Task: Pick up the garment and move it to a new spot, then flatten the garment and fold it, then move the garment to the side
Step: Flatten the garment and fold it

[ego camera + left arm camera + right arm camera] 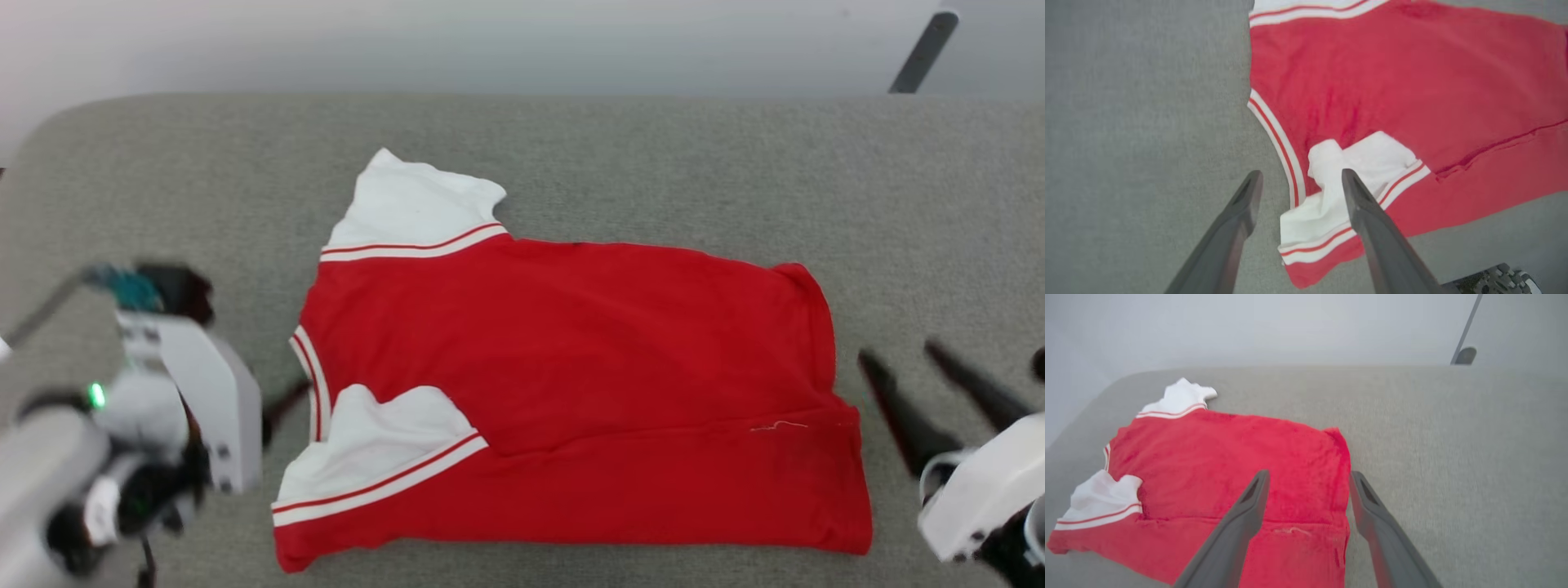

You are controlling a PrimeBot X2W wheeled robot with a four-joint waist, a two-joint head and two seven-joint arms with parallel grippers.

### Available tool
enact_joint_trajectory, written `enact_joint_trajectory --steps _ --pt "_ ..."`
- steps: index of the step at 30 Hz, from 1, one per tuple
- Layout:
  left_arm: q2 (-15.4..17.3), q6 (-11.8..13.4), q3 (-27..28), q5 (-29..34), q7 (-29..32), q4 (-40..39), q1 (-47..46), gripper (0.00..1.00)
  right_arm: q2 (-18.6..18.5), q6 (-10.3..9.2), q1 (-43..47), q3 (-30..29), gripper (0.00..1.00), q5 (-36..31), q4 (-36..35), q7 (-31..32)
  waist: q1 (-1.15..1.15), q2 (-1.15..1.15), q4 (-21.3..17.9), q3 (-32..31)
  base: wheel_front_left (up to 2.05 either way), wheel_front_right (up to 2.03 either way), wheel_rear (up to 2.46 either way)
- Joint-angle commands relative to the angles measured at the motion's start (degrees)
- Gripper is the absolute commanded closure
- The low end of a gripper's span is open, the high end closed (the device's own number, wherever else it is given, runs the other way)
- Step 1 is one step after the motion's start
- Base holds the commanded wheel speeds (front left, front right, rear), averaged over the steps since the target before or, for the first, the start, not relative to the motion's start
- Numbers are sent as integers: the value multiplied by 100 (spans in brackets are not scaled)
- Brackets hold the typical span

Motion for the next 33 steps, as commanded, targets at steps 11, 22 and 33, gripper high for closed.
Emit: enact_joint_trajectory --steps 11,22,33 --pt "-251 -826 571 735 -604 1032 -1591 0 -429 -4 -910 444 0 -570 -74 -2751 0 0 -623 725 0 0 0" --pt "-643 -1423 576 984 -189 2548 -2924 0 -278 -4 -1102 500 0 -493 177 -3742 0 0 -1175 1560 0 0 0" --pt "-971 -1669 362 1011 866 3867 -3912 0 -269 -4 -1162 641 0 -322 389 -3966 0 0 -1405 2172 0 0 0"
